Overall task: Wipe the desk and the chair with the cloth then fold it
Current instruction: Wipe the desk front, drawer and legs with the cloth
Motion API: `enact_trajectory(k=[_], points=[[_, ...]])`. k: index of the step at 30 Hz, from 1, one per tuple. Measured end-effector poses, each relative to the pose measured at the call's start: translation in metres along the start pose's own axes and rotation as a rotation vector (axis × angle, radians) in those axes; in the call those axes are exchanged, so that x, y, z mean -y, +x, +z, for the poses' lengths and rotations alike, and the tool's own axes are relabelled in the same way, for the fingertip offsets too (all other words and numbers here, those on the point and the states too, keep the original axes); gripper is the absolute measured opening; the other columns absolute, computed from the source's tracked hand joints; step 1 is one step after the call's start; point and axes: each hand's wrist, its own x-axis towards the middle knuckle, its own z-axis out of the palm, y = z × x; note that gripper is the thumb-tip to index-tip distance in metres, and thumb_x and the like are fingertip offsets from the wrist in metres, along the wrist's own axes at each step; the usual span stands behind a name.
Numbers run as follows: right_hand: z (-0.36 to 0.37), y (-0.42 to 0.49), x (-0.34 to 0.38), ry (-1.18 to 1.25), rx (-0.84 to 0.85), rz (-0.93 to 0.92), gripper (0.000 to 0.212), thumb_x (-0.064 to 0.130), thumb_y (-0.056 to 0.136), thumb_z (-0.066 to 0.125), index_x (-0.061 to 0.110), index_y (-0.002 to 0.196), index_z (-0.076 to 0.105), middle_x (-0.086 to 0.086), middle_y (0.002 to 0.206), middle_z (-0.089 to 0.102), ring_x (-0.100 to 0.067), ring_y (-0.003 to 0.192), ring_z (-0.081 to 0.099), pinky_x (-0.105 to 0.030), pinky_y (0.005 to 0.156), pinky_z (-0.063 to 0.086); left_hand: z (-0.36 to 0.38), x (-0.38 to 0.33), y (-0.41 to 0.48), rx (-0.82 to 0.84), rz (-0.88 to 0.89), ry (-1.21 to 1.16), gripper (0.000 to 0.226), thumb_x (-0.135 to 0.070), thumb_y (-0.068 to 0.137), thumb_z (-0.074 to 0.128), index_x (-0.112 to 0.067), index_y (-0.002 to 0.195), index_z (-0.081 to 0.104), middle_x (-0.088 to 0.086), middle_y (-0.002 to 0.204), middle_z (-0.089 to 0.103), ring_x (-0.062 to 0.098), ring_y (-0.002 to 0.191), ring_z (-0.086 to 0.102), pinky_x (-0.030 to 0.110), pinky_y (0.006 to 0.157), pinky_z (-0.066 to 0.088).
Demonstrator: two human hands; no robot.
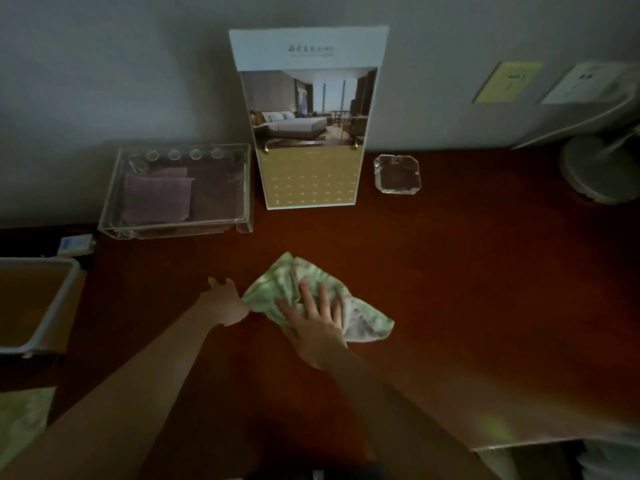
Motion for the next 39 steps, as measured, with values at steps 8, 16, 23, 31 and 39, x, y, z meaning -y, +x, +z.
enact_trajectory(k=[8,16,23,31,39], points=[[0.009,-0.101,-0.161,-0.122,-0.053,0.203,0.091,0.070,0.066,-0.035,0.042,0.147,-0.005,0.002,0.151,-0.023,-0.032,0.145,-0.010,-0.052,0.111,-0.013,0.018,-0.002,-0.013,-0.054,-0.037,-0.043,0.087,0.002,0.085,0.045,-0.016,0.150,-0.010,0.012,0.156,-0.019,0.036,0.144,0.003,0.047,0.114,0.023],[0.014,-0.194,-0.261,0.075,-0.237,0.743,0.055,0.056,0.096,0.018,0.040,0.148,0.011,-0.002,0.159,-0.002,-0.028,0.145,0.002,-0.050,0.116,0.000,0.087,-0.003,-0.037,-0.162,0.019,-0.009,0.085,-0.015,0.089,0.053,-0.023,0.151,-0.005,0.014,0.157,-0.008,0.038,0.141,0.020,0.048,0.111,0.030],[0.026,-0.180,-0.182,0.179,-0.227,0.807,0.049,0.052,0.098,0.017,0.044,0.147,0.012,-0.003,0.159,-0.001,-0.036,0.142,0.009,-0.054,0.113,0.008,0.099,0.000,-0.055,-0.147,0.097,0.077,0.079,-0.014,0.091,0.048,-0.022,0.151,-0.002,0.013,0.158,-0.007,0.033,0.142,0.020,0.046,0.111,0.032],[0.086,-0.164,0.012,0.119,-0.060,0.404,0.051,0.052,0.099,0.015,0.046,0.146,-0.002,-0.007,0.158,-0.011,-0.043,0.142,-0.003,-0.057,0.112,-0.003,0.124,0.047,-0.076,-0.095,0.330,0.147,0.077,-0.004,0.089,0.041,-0.026,0.151,0.002,0.004,0.158,-0.012,0.029,0.139,0.027,0.043,0.100,0.046],[0.139,-0.157,0.163,0.065,-0.017,0.145,0.053,0.038,0.099,0.036,0.039,0.147,0.013,-0.007,0.159,-0.005,-0.038,0.143,-0.006,-0.059,0.111,-0.005,0.154,0.142,-0.089,-0.144,0.328,0.342,0.068,-0.021,0.095,0.044,-0.031,0.151,0.008,-0.003,0.158,-0.011,0.021,0.145,0.012,0.041,0.105,0.040]])
